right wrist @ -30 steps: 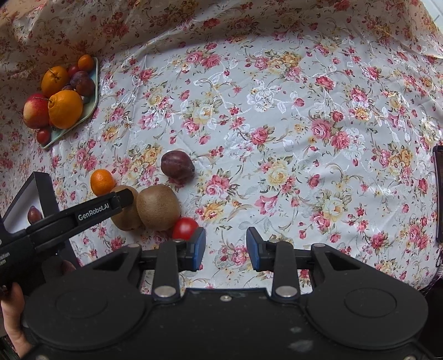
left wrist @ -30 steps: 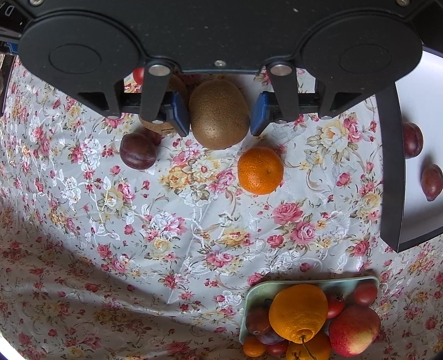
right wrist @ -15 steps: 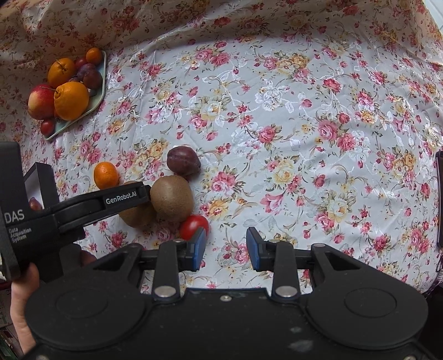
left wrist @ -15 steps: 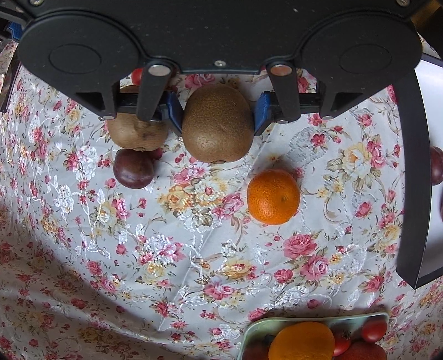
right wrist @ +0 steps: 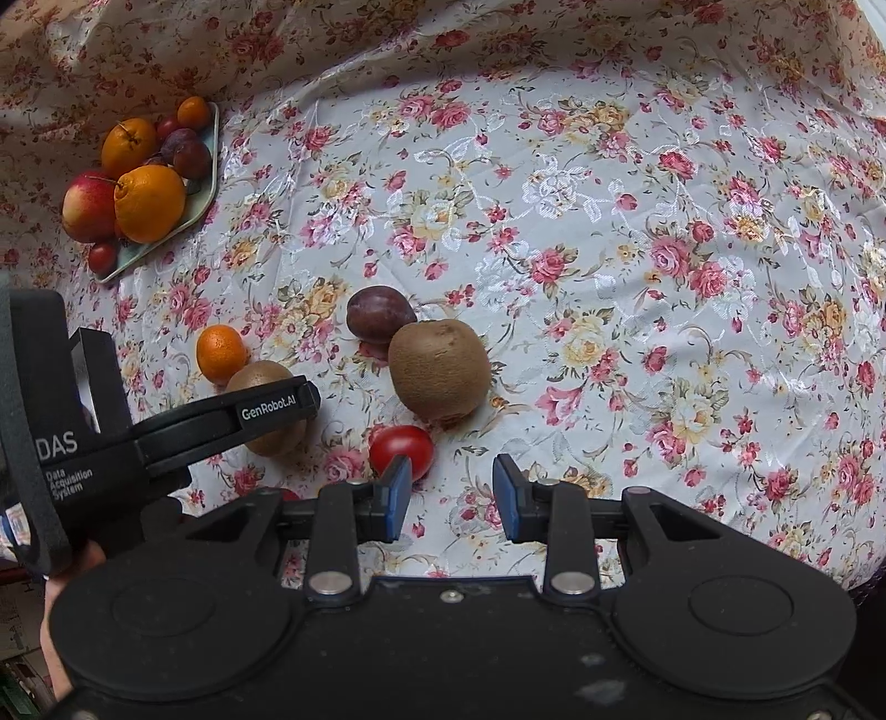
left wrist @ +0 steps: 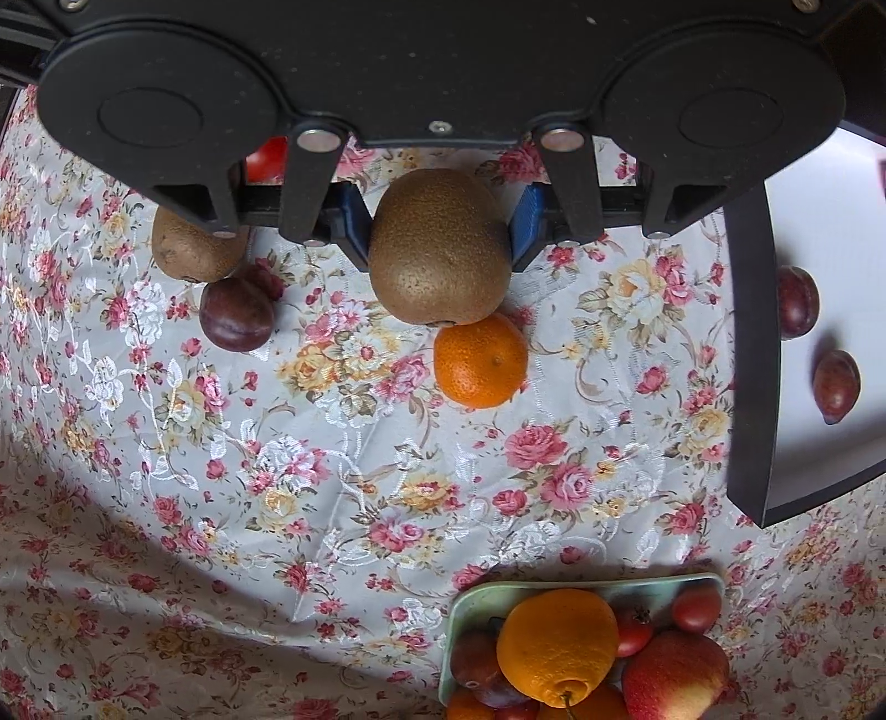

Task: Organize fruits
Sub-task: 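Grasp the red tomato with the right gripper while the left gripper holds the kiwi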

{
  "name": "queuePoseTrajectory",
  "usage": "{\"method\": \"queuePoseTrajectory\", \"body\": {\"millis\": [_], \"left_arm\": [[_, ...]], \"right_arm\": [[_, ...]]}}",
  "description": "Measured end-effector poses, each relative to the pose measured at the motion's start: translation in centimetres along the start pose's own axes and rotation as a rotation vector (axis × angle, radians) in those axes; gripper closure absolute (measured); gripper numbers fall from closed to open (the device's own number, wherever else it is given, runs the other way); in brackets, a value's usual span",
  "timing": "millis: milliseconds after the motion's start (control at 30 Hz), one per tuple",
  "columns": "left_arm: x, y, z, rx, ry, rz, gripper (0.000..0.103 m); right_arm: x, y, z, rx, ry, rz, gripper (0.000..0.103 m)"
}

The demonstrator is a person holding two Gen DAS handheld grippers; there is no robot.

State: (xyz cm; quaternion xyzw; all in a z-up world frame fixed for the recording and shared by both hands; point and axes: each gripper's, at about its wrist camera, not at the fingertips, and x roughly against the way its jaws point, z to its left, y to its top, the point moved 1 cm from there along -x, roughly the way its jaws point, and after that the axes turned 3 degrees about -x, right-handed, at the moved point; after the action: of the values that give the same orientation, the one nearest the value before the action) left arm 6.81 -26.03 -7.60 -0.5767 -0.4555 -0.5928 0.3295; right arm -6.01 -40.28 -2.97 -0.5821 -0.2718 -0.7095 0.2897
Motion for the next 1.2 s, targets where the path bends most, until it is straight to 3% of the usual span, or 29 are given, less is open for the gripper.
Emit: {"method": "queuePoseTrajectory", "body": {"millis": [233,633,800,1200], "left_arm": [[1.3,0.1,0.9,-0.021,0.001,-0.018,0.046],[2.6,0.4,2.5,-0.019,-0.022,-0.041,0.046],[2.9,0.4,2.4,-0.025,-0.038,-0.044,0.046],[3.1,0.3,3.4,-0.010,-0.027,-0.042,0.046]], "right_arm": [[-2.3,-0.1,1.2,-0.037,0.063,0.079,0.069],[-4.2,0.4,3.2,-0.107,-0.017,0.006,0.070],[-5.6,0.5,3.3,-0.128,-0.104,-0.007,0.070],[-6.6,0.4,3.9,-0.148,-0.090,0.024,0.069]]}}
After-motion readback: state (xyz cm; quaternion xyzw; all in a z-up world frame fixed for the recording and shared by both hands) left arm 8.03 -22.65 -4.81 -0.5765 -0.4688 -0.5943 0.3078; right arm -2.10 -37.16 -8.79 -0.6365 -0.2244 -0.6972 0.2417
